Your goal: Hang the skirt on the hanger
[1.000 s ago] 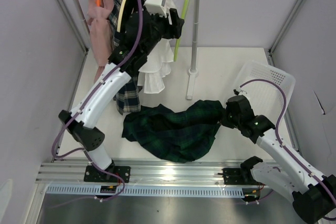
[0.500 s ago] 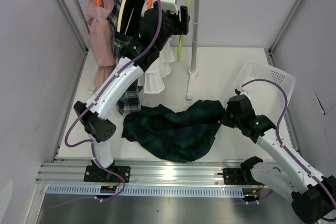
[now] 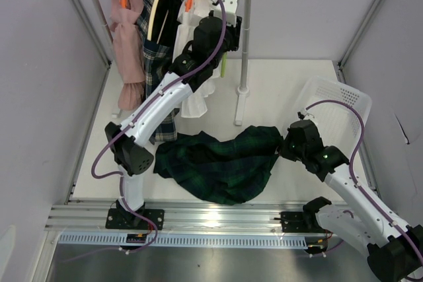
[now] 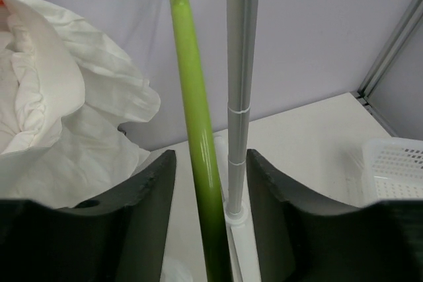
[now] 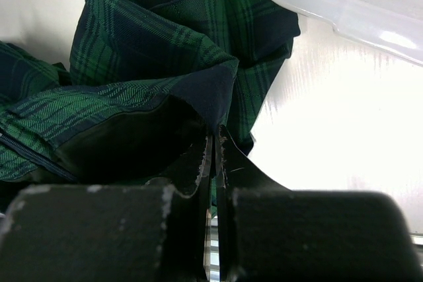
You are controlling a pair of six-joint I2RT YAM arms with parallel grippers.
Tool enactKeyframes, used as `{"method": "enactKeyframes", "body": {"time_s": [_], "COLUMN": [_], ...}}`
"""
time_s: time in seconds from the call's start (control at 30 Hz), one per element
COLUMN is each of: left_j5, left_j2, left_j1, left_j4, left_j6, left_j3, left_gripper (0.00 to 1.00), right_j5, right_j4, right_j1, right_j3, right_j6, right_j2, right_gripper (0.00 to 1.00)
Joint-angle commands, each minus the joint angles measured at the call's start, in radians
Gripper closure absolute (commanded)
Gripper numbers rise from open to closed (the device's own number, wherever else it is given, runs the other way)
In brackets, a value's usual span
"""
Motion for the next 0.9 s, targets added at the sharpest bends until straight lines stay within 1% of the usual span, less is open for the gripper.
{"method": "enactKeyframes", "body": {"time_s": [0.0,0.07,0.1,0.13,0.17,0.23,0.33,0.37,0.6,0.73,0.87], "left_j5": [-0.042,-0.045,-0.044,-0.044,-0.045,-0.045,-0.05,-0.054,-0.1,-0.129,-0.125], "left_j2": [-0.018,-0.023,-0.024,-0.027,-0.031,-0.032,-0.032,-0.031,-0.032,-0.041,-0.063], "left_j1": [-0.005,-0.005,-0.005,-0.005,-0.005,-0.006,-0.005,-0.005,-0.003,-0.003,-0.003], "left_j4": [0.026,0.029,0.034,0.037,0.039,0.042,0.039,0.039,0.042,0.029,0.002], "left_j6": [0.046,0.053,0.056,0.059,0.063,0.071,0.079,0.082,0.088,0.085,0.067], "left_j3": [0.053,0.05,0.052,0.052,0.055,0.07,0.095,0.101,0.147,0.147,0.142], "left_gripper": [0.53,0.61,0.68,0.72,0.8,0.86,0.99,1.0,1.0,1.0,1.0], "right_j5": [-0.007,-0.007,-0.007,-0.007,-0.008,-0.008,-0.008,-0.01,-0.008,-0.01,-0.014], "right_j4": [0.016,0.016,0.016,0.016,0.016,0.016,0.014,0.016,0.01,0.01,0.011], "right_j1": [-0.006,-0.006,-0.007,-0.006,-0.006,-0.006,-0.006,-0.006,-0.009,-0.012,-0.01], "right_j3": [0.0,0.0,-0.001,-0.001,-0.001,-0.001,-0.001,-0.001,-0.003,-0.003,-0.003], "right_j6": [-0.018,-0.018,-0.019,-0.018,-0.016,-0.018,-0.019,-0.019,-0.019,-0.022,-0.021], "right_j2": [-0.018,-0.018,-0.018,-0.018,-0.02,-0.02,-0.021,-0.021,-0.027,-0.029,-0.027], "right_gripper": [1.0,1.0,1.0,1.0,1.0,1.0,1.0,1.0,1.0,1.0,1.0]}}
